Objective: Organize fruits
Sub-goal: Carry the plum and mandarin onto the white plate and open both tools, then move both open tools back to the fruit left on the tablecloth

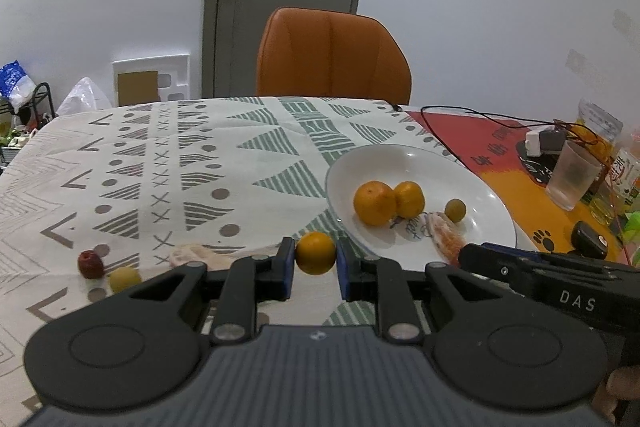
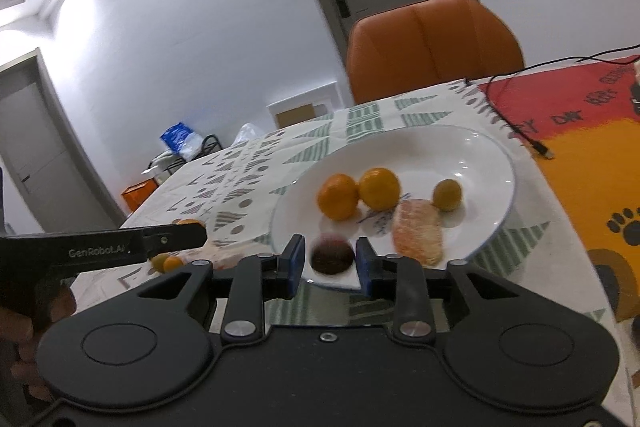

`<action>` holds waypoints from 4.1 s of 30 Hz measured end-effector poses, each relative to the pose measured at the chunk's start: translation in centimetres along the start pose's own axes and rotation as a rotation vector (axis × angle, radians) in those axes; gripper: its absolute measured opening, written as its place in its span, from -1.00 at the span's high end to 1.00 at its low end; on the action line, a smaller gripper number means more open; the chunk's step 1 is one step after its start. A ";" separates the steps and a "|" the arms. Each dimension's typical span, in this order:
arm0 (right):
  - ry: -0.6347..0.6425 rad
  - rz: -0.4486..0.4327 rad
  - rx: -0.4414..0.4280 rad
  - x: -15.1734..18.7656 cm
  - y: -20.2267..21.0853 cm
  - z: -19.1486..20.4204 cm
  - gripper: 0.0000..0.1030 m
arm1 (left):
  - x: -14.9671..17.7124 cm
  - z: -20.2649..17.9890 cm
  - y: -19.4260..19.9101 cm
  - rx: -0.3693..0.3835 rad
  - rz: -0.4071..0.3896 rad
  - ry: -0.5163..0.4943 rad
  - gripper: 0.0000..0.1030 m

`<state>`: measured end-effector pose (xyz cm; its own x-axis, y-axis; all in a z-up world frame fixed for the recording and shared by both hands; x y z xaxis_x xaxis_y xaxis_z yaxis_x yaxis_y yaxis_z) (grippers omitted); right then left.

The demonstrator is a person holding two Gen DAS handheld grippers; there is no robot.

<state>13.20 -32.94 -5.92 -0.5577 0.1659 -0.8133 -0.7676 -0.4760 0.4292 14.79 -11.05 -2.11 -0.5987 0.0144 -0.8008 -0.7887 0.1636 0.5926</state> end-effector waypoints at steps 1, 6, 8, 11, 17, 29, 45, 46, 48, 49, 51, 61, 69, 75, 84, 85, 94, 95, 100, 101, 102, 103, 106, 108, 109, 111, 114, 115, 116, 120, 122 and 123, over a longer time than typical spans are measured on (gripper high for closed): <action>-0.002 0.002 0.002 0.0 0.0 -0.2 0.41 | 0.0 -0.2 -0.2 0.003 0.002 -0.004 0.60; -0.018 0.006 0.011 0.3 0.2 -0.8 0.41 | -0.3 -1.4 -1.1 0.022 0.010 -0.028 0.60; -0.023 0.006 0.013 0.3 0.3 -1.0 0.41 | -0.5 -1.9 -1.4 0.031 0.011 -0.037 0.60; -0.026 0.004 0.019 0.4 0.7 -1.2 0.40 | -0.8 -2.8 -1.9 0.046 0.009 -0.051 0.60; -0.028 -0.013 0.030 0.1 1.6 -1.6 0.40 | -1.3 -4.3 -2.4 0.071 0.000 -0.073 0.60; -0.029 -0.009 0.016 0.4 1.9 -1.7 0.40 | -2.2 -6.2 -2.0 0.083 -0.046 -0.069 0.56; -0.022 0.001 -0.007 0.8 1.3 -0.4 0.15 | -1.1 -2.4 -0.2 -0.018 -0.030 -0.002 0.05; -0.020 0.001 -0.008 0.8 1.3 -0.3 0.12 | -1.1 -2.1 0.0 -0.028 -0.034 0.003 -0.06; -0.017 0.003 -0.010 0.8 1.2 -0.1 0.08 | -1.0 -1.5 0.3 -0.046 -0.038 0.012 -0.17; -0.016 0.003 -0.011 0.8 1.1 0.0 0.05 | -1.0 -1.2 0.5 -0.052 -0.040 0.018 -0.21; -0.012 0.005 -0.013 0.8 1.0 0.2 -0.01 | -0.9 -0.6 0.7 -0.065 -0.042 0.026 -0.29; 0.015 0.005 -0.028 0.7 0.0 1.9 -0.46 | -0.4 2.8 1.9 -0.152 -0.056 0.087 -0.59; 0.035 0.012 -0.052 0.7 -1.1 3.4 -0.82 | 0.3 5.4 2.4 -0.201 -0.050 0.121 -0.64; 0.045 0.012 -0.079 0.6 -1.8 4.7 -0.89 | 1.0 7.3 2.7 -0.243 -0.033 0.147 -0.72; 0.068 0.045 -0.122 0.8 -3.3 6.5 -0.90 | 1.6 9.6 3.3 -0.284 -0.024 0.184 -0.76; 0.070 0.048 -0.126 0.8 -3.4 6.6 -0.90 | 1.7 9.8 3.3 -0.287 -0.023 0.186 -0.76; 0.088 0.078 -0.140 0.9 -4.3 7.7 -0.90 | 2.5 11.2 3.6 -0.299 -0.017 0.203 -0.77; 0.092 0.083 -0.143 1.0 -4.4 7.9 -0.90 | 2.6 11.4 3.6 -0.301 -0.017 0.204 -0.77; 0.104 0.103 -0.154 1.2 -5.1 8.6 -0.90 | 2.8 12.2 3.7 -0.299 -0.013 0.215 -0.77; 0.108 0.107 -0.155 1.2 -5.3 8.7 -0.90 | 2.9 12.4 3.7 -0.297 -0.012 0.217 -0.77; 0.111 0.110 -0.157 1.3 -5.4 8.8 -0.90 | 2.8 12.6 3.7 -0.296 -0.012 0.219 -0.77; 0.114 0.115 -0.158 1.4 -5.6 9.0 -0.90 | 2.9 12.8 3.7 -0.297 -0.013 0.221 -0.77; 0.120 0.131 -0.163 1.6 -6.2 9.4 -0.87 | 3.0 13.5 3.7 -0.293 -0.007 0.235 -0.77; 0.126 0.140 -0.159 1.7 -6.6 9.6 -0.80 | 3.2 13.8 3.6 -0.291 -0.004 0.241 -0.77; 0.130 0.146 -0.156 1.7 -6.9 9.7 -0.73 | 3.2 14.0 3.5 -0.290 -0.003 0.243 -0.77; 0.136 0.158 -0.154 1.8 -7.3 9.9 -0.65 | 3.3 14.3 3.4 -0.284 -0.005 0.246 -0.76; 0.157 0.168 -0.148 1.8 -8.0 10.4 -0.59 | 3.4 14.6 3.1 -0.272 -0.003 0.248 -0.73; 0.167 0.170 -0.145 1.8 -8.2 10.5 -0.56 | 3.4 14.7 3.0 -0.266 -0.003 0.249 -0.72; 0.177 0.173 -0.141 1.8 -8.5 10.6 -0.55 | 3.5 14.9 2.9 -0.261 -0.003 0.251 -0.72; 0.203 0.189 -0.130 1.5 -9.7 10.9 -0.44 | 3.4 15.0 2.3 -0.237 -0.004 0.253 -0.61; 0.215 0.193 -0.121 1.4 -10.2 11.1 -0.44 | 3.3 15.0 1.9 -0.216 -0.001 0.257 -0.52; 0.221 0.195 -0.120 1.3 -10.4 11.1 -0.43 | 3.3 15.0 1.7 -0.205 -0.001 0.259 -0.44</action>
<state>16.98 -18.13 -7.07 -0.5983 -0.1237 -0.7917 -0.6032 -0.5808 0.5466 13.52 4.05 -5.04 -0.5929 -0.2413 -0.7683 -0.7851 -0.0390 0.6181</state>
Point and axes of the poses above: each gripper's, at about its wrist camera, not at the fingertips, and y roughly against the way its jaws point, z to its left, x to its underside, the point moved 2 cm from there along -y, roughly the way its jaws point, and after that the axes turned 4 degrees about -x, right-handed, at the moved point
